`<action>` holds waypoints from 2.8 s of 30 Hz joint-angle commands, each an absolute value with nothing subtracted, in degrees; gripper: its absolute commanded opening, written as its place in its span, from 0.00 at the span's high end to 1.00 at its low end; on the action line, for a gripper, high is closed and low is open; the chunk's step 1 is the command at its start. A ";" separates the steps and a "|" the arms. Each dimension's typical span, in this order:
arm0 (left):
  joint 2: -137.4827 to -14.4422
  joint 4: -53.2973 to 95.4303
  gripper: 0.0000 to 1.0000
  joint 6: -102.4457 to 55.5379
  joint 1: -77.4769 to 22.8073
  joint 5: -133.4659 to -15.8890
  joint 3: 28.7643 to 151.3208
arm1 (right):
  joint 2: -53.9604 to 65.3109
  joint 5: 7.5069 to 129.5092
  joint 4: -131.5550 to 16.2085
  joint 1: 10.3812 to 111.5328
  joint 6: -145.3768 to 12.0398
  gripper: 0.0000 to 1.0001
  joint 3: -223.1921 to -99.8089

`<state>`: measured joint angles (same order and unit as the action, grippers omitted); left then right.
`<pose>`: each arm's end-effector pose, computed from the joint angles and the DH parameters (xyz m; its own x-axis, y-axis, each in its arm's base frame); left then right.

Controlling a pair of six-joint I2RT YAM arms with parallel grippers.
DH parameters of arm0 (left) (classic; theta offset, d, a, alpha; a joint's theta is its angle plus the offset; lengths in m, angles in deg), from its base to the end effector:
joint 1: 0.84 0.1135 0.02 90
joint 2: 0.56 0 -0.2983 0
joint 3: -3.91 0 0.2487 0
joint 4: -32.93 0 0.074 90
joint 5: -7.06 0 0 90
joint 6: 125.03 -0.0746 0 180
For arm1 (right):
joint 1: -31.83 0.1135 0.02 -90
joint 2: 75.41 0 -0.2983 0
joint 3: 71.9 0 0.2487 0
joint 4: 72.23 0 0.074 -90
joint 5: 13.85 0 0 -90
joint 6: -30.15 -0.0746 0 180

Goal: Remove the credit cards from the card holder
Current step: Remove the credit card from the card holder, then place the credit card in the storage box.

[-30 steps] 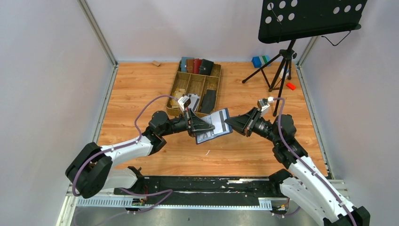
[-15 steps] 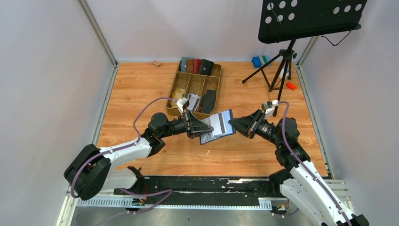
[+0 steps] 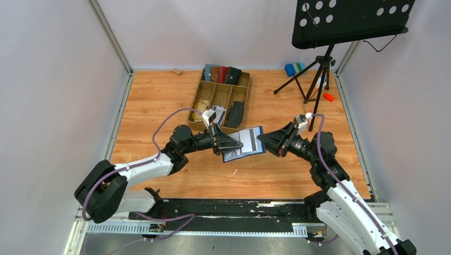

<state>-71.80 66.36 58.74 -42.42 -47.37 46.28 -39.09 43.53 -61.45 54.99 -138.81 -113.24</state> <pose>0.1777 -0.2157 0.2866 -0.9754 -0.2197 0.0194 -0.0047 -0.0674 -0.9977 0.1345 0.1013 0.2982 -0.8268 0.5455 -0.1374 -0.0673 0.1466 0.9869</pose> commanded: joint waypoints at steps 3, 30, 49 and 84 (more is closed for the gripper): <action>-73.51 69.93 1.00 57.79 -43.06 -46.03 50.23 | -38.85 42.62 -60.68 54.77 -137.48 0.59 -115.92; -73.83 70.88 1.00 58.21 -41.97 -43.95 47.66 | -36.61 43.22 -57.02 54.74 -136.48 1.00 -117.97; -79.29 80.20 0.88 61.97 -42.23 -44.20 48.53 | -36.13 41.05 -59.07 54.81 -138.49 1.00 -118.37; -75.01 -15.33 1.00 1.57 -31.26 -54.64 78.64 | -40.64 54.79 -22.90 51.78 -114.80 1.00 -128.97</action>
<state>-69.88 4.29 18.11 -31.45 -48.22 70.73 -41.69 52.12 -28.71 51.99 -123.88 -122.36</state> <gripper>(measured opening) 0.003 0.105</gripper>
